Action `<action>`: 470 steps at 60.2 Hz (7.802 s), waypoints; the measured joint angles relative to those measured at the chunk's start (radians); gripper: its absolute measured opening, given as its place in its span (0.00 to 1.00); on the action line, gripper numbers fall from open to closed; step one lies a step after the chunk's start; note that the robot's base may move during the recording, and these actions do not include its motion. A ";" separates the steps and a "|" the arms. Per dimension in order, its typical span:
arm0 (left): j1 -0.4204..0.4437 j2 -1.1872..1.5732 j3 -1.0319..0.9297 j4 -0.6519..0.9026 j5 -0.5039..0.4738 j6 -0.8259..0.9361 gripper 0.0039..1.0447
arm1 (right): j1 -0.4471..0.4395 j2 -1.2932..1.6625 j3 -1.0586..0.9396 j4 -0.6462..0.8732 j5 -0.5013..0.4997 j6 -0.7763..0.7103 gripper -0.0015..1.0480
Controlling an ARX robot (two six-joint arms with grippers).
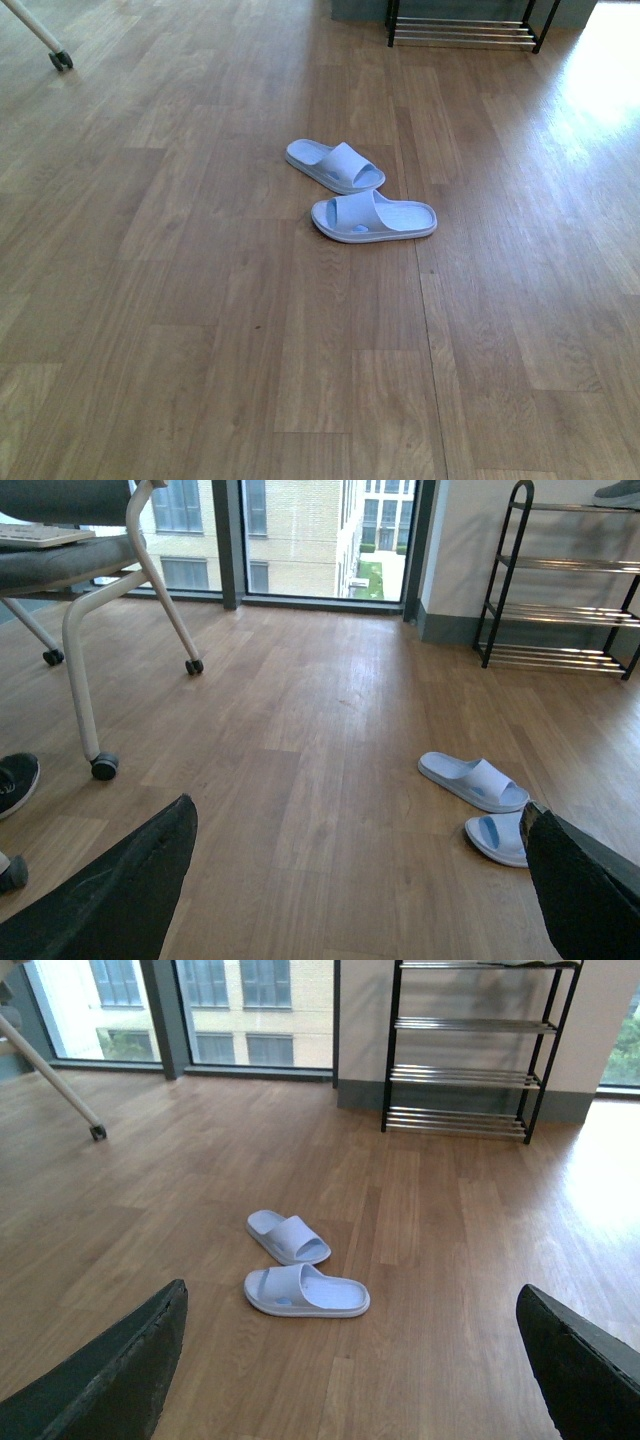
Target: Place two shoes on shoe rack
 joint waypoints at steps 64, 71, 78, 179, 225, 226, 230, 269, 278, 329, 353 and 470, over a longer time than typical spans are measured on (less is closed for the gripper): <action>0.000 0.000 0.000 0.000 0.004 0.000 0.91 | 0.000 0.000 0.000 0.000 0.004 0.000 0.91; 0.000 0.000 0.000 0.000 0.003 0.000 0.91 | 0.000 0.000 0.000 0.000 0.004 0.000 0.91; 0.000 0.000 0.000 0.000 0.003 0.000 0.91 | 0.000 0.000 0.000 0.000 0.003 0.000 0.91; 0.000 0.000 0.000 0.000 0.003 0.000 0.91 | 0.000 0.000 0.000 0.000 0.003 0.000 0.91; -0.214 1.585 0.413 0.314 -0.115 -1.030 0.91 | 0.000 0.000 0.000 0.000 0.005 0.001 0.91; -0.215 1.608 0.421 0.317 -0.109 -1.030 0.91 | 0.000 0.000 0.000 0.000 0.005 0.000 0.91; -0.226 1.760 0.483 0.325 -0.073 -1.026 0.91 | 0.000 0.000 0.000 0.000 0.006 0.001 0.91; -0.291 2.643 1.207 0.087 0.230 -1.253 0.91 | 0.000 0.000 0.000 0.000 0.005 0.001 0.91; -0.324 2.724 1.314 -0.006 0.306 -1.210 0.91 | 0.000 0.000 0.000 0.000 0.005 0.001 0.91; -0.367 2.948 1.561 -0.267 0.246 -1.035 0.91 | 0.000 0.000 0.000 0.000 0.004 0.000 0.91; -0.320 2.960 1.542 -0.298 -0.055 -0.858 0.23 | 0.000 0.000 0.000 0.000 0.004 0.001 0.91; -0.254 0.631 0.047 0.427 -0.909 0.225 0.02 | 0.000 0.000 0.000 0.000 0.006 0.001 0.91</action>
